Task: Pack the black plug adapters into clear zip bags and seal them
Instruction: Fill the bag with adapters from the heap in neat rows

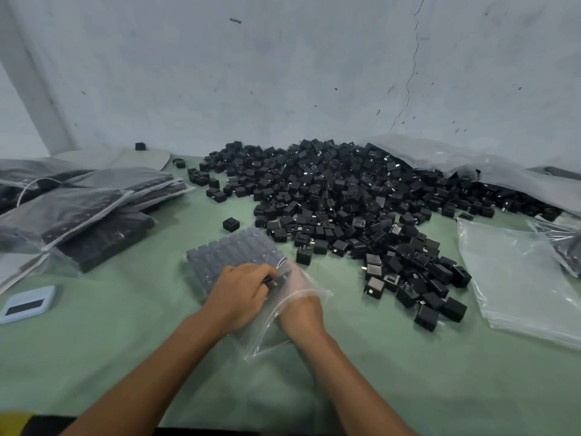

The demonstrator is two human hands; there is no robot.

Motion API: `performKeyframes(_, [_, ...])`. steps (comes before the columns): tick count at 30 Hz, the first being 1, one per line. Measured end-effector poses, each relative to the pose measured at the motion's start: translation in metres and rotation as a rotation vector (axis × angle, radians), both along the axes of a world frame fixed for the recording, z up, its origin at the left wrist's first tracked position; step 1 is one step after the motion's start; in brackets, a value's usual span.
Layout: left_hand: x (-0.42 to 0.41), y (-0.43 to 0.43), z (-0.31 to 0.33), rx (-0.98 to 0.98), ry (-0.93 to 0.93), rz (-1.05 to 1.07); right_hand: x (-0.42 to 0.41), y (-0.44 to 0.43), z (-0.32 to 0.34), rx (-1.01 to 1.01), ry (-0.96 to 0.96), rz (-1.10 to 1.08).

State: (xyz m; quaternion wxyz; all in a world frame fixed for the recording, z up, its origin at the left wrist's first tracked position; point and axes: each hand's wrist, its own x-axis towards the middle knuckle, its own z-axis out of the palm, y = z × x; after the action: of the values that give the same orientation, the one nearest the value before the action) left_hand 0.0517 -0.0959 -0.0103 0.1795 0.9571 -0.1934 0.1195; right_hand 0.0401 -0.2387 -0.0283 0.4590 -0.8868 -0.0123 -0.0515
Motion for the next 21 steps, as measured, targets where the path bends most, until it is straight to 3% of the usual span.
performKeyframes(4, [-0.002,0.002,-0.003,-0.008,-0.043,0.033,0.003,0.002,0.001,0.02,-0.006,0.029])
performKeyframes(9, [-0.001,0.002,-0.003,0.129,-0.03,0.024,-0.001,0.002,-0.007,0.034,-0.03,0.068])
performKeyframes(12, [0.003,0.001,-0.003,0.135,0.017,-0.002,-0.001,0.001,-0.004,-0.118,0.0,0.107])
performKeyframes(16, [0.004,0.001,-0.003,0.163,0.056,-0.025,0.001,-0.001,-0.005,0.059,-0.095,0.077])
performKeyframes(18, [0.005,0.001,-0.002,0.157,0.066,-0.025,-0.003,-0.001,-0.003,0.087,-0.049,0.069])
performKeyframes(21, [0.004,0.001,-0.002,0.155,0.077,-0.032,-0.004,0.001,-0.009,-0.038,0.014,0.056])
